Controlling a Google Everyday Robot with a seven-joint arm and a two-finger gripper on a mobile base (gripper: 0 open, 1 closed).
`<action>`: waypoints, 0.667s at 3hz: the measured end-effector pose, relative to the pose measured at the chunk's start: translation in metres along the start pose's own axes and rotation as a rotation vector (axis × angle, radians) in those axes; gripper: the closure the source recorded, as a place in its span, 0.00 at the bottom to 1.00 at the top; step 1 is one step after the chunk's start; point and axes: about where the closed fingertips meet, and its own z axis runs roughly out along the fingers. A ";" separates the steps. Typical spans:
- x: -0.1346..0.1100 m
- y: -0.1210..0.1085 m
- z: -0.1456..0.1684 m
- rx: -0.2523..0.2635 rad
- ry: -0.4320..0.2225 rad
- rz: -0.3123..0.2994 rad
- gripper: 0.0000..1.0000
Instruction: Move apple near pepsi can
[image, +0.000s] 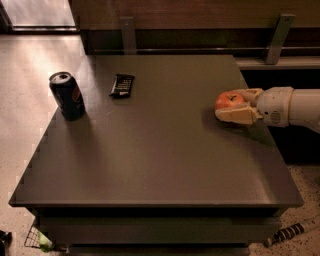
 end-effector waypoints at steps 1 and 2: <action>-0.001 0.001 0.002 -0.004 0.000 -0.001 0.80; -0.001 0.003 0.005 -0.009 -0.001 -0.002 1.00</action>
Offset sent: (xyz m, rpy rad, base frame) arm 0.0002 0.0018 -0.0002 0.0005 0.0004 0.0031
